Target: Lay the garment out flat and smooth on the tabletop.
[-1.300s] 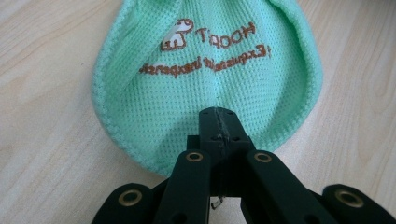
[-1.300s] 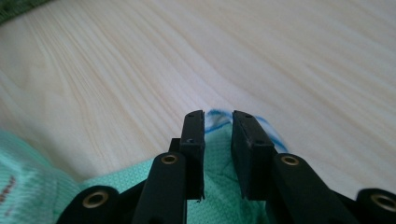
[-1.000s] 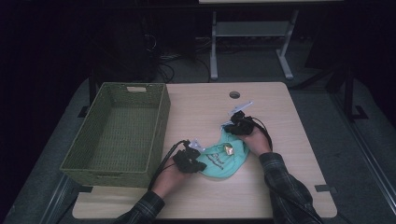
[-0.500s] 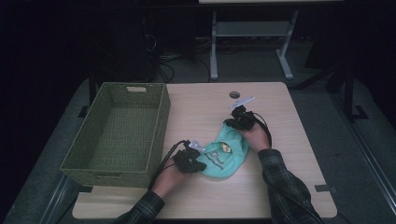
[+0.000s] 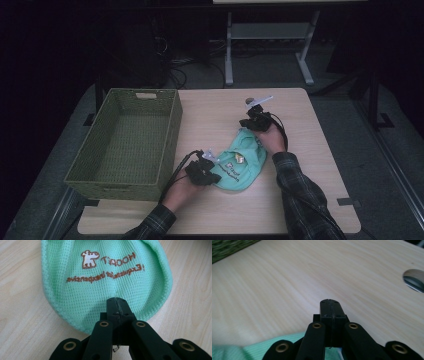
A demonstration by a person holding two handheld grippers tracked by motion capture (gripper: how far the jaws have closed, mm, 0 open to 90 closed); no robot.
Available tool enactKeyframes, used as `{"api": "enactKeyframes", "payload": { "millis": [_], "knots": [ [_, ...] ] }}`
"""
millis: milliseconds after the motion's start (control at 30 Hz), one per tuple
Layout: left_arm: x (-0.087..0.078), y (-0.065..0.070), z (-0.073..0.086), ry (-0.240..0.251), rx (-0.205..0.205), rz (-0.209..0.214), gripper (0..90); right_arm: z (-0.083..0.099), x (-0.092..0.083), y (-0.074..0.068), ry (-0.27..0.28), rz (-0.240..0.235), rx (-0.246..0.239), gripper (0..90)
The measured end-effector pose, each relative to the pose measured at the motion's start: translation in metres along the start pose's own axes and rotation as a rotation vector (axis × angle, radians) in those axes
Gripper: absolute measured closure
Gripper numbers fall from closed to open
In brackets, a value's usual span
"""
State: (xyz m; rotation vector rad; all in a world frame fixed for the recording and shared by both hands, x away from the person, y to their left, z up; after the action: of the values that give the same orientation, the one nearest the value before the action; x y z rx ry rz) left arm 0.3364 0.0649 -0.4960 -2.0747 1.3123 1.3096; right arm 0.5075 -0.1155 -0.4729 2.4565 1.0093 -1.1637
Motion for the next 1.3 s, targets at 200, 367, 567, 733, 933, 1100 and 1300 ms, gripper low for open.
{"api": "enactKeyframes", "payload": {
  "millis": [200,367,567,733,933,1100,1300],
  "knots": [
    [0.000,0.000,0.000,-0.005,0.008,-0.004,89.6,0.010,-0.003,-0.003,-0.018,-0.016,-0.002,73.2],
    [0.000,0.000,0.000,-0.001,0.005,-0.003,89.6,0.021,0.001,-0.007,-0.036,-0.018,-0.020,68.3],
    [0.000,0.000,0.000,0.000,0.001,0.000,89.6,0.029,0.003,-0.010,-0.046,-0.018,-0.027,66.0],
    [0.000,-0.001,0.001,-0.007,0.013,-0.006,89.6,0.035,0.009,-0.010,-0.069,-0.022,-0.042,76.3],
    [-0.001,-0.001,0.001,-0.011,0.017,-0.006,89.6,0.035,0.010,-0.012,-0.066,-0.038,-0.042,89.5],
    [0.000,-0.001,0.001,-0.007,0.010,-0.003,89.6,0.029,0.006,-0.010,-0.024,-0.019,-0.016,90.0],
    [0.000,0.000,0.000,0.002,0.007,-0.002,89.6,0.015,0.003,-0.002,0.012,0.011,0.010,90.0]
  ]
}}
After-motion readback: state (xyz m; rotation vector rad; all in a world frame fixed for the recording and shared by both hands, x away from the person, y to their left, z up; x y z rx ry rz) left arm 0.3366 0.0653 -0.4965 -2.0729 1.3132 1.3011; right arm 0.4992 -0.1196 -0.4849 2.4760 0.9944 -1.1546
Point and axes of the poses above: each handheld gripper's, and its own axes: x roughly forward along the jaws, z roughly out of its underside, y roughly to its right, the point moved 5 cm from there along x, roughly forward along the jaws, and after that the axes turned 4 degrees about -y, right-handed, at the moved point
